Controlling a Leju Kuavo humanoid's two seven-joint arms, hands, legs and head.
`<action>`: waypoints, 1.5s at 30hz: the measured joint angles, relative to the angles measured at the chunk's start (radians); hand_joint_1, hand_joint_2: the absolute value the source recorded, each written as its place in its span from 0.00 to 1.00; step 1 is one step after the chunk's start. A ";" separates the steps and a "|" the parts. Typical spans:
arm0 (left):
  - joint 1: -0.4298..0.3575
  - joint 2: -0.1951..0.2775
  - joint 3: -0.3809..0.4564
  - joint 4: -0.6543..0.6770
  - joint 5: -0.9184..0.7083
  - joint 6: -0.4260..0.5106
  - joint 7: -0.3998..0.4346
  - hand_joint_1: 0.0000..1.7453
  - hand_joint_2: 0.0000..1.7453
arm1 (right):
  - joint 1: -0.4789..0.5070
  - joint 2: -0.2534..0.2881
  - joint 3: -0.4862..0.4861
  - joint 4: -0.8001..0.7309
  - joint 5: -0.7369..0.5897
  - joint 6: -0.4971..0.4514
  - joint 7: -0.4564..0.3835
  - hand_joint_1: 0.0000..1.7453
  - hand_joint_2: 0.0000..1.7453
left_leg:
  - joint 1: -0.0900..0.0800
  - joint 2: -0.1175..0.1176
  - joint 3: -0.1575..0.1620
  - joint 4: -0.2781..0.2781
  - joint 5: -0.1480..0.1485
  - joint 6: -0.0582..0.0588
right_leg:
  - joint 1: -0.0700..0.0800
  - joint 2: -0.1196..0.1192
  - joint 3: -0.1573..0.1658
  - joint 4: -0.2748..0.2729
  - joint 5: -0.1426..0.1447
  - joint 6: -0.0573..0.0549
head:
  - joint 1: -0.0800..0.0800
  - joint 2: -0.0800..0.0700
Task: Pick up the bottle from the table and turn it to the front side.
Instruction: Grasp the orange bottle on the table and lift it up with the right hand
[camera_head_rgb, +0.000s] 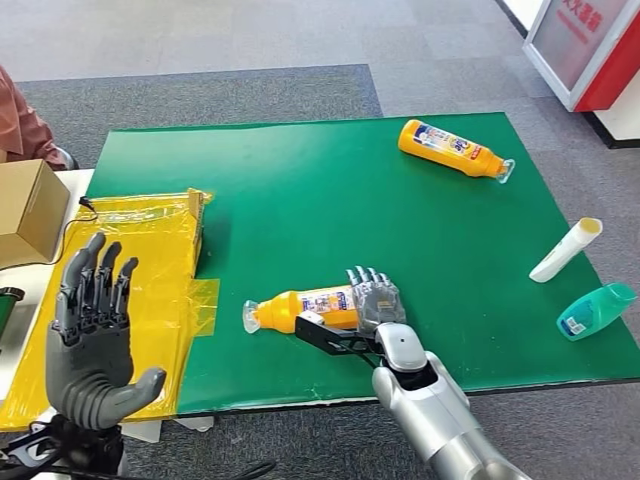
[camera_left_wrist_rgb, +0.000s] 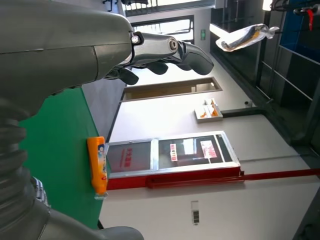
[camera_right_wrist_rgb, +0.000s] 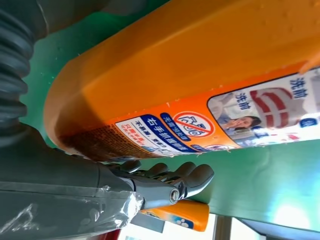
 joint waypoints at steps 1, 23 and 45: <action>0.003 0.000 -0.002 0.000 -0.003 0.000 -0.001 0.00 1.00 | -0.001 0.000 -0.003 0.004 0.001 0.000 0.000 0.54 1.00 | 0.000 0.000 0.000 0.000 0.000 0.000 | 0.000 0.000 0.000 0.000 0.000 0.000 | 0.000 0.000; 0.051 0.014 0.012 0.000 0.050 0.006 -0.015 0.00 1.00 | 0.143 -0.018 -0.109 -0.145 -0.717 0.179 -0.406 1.00 1.00 | 0.001 0.001 0.008 0.000 -0.002 -0.003 | 0.001 0.001 0.007 0.000 -0.001 -0.002 | 0.000 0.000; -0.022 -0.007 0.056 0.162 0.181 0.018 0.036 0.00 1.00 | 0.197 -0.039 -0.112 -0.381 -1.185 0.219 -0.531 1.00 1.00 | 0.001 0.000 0.004 0.000 -0.002 -0.003 | 0.001 0.001 0.003 0.000 -0.001 -0.002 | 0.000 0.000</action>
